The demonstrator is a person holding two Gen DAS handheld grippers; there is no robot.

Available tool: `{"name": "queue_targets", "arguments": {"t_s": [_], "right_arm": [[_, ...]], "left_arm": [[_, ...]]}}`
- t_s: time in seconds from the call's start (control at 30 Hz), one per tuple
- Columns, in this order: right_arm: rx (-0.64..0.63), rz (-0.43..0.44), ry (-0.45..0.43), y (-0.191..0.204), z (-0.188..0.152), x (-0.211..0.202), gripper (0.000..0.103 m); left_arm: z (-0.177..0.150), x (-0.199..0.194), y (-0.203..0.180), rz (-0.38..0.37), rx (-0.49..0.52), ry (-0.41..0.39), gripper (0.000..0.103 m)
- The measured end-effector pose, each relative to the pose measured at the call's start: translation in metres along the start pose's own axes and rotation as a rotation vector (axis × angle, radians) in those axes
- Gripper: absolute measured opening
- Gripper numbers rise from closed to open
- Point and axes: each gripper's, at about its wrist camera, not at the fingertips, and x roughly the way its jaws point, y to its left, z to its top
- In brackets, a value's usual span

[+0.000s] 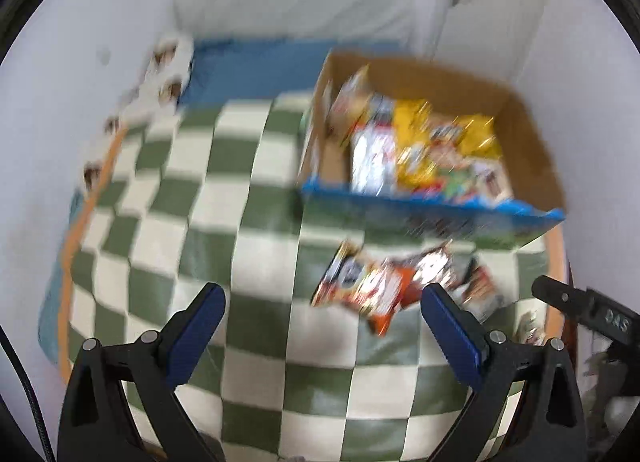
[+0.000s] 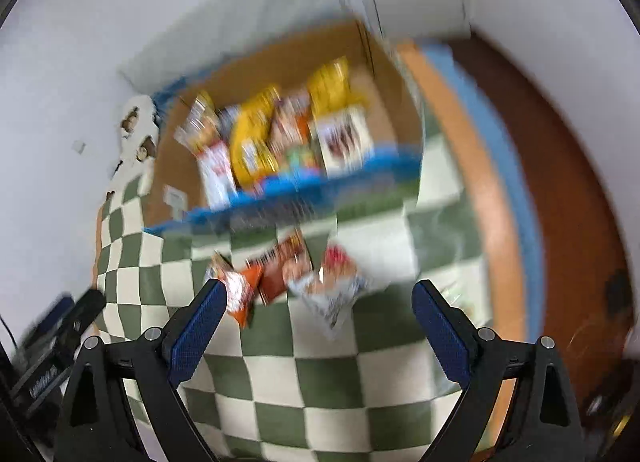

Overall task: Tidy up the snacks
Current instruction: 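Move both tools back over the remaining snacks on the blanket, then grasp the panda-print bag with left tool while right tool grasps oat cookie pack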

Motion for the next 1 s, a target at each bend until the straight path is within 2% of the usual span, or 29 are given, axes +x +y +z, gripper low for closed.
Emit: {"name": "queue_targets", "arguments": {"t_s": [0.1, 0.2, 0.27, 0.33, 0.47, 0.63, 0.83, 0.87, 1.0], "right_arm": [[0.121, 0.021, 0.092, -0.017, -0.003, 0.055, 0.096], [0.176, 0.007, 0.119, -0.023, -0.006, 0.085, 0.096], [0.2, 0.005, 0.128, -0.023, -0.006, 0.101, 0.096], [0.206, -0.007, 0.124, -0.02, -0.005, 0.109, 0.096], [0.199, -0.03, 0.127, -0.014, -0.005, 0.126, 0.095], [0.139, -0.069, 0.162, -0.005, -0.009, 0.141, 0.083], [0.044, -0.092, 0.217, -0.003, -0.027, 0.139, 0.08], [0.025, -0.097, 0.227, -0.003, -0.031, 0.138, 0.08], [0.017, -0.083, 0.214, -0.006, -0.035, 0.13, 0.08]], "left_arm": [[-0.003, 0.038, 0.015, -0.057, -0.123, 0.133, 0.1], [-0.002, 0.07, 0.023, -0.144, -0.291, 0.245, 0.1], [0.004, 0.085, 0.024, -0.184, -0.392, 0.269, 0.1], [0.011, 0.1, 0.018, -0.179, -0.444, 0.277, 0.1], [0.022, 0.126, -0.004, -0.098, -0.392, 0.284, 0.1], [0.007, 0.146, -0.015, -0.018, -0.313, 0.325, 0.1], [-0.027, 0.135, 0.002, 0.012, -0.213, 0.353, 0.1], [-0.032, 0.132, 0.005, 0.026, -0.196, 0.322, 0.1], [-0.044, 0.118, 0.019, -0.03, -0.215, 0.332, 0.1]]}}
